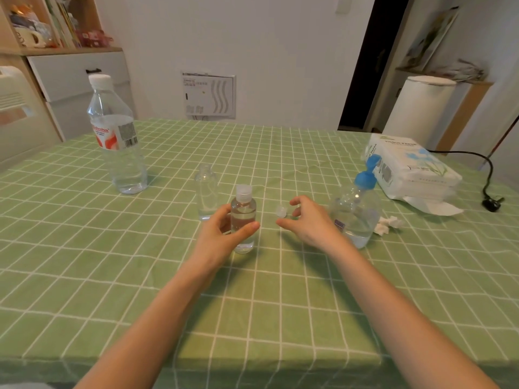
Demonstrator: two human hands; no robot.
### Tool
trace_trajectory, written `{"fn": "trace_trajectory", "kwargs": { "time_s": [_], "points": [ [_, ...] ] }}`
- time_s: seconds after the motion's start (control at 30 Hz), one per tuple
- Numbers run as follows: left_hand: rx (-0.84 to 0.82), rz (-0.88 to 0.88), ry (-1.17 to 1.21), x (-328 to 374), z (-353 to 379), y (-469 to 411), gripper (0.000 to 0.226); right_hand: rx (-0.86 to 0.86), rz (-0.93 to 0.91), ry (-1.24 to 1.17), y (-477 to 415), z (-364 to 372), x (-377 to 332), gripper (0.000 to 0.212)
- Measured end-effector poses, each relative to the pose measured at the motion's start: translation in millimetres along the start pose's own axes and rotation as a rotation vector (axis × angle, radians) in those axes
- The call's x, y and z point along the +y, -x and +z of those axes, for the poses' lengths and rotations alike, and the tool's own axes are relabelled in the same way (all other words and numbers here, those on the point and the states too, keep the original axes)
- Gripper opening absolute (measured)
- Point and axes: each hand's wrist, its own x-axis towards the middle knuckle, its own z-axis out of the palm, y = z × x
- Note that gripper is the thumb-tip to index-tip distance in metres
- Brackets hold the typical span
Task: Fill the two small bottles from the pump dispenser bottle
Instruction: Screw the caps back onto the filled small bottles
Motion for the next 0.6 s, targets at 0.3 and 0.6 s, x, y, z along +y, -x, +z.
{"fn": "trace_trajectory", "kwargs": {
  "time_s": [0.3, 0.6],
  "points": [
    [-0.015, -0.055, -0.130, 0.3, -4.2, 1.1, 0.068, 0.081, 0.049, 0.072, -27.7, 20.6, -1.6, 0.045],
    [0.330, -0.078, -0.115, -7.8, -48.2, 4.7, 0.038, 0.117, -0.033, 0.043, -17.5, 15.6, 4.2, 0.019]
  ]
}}
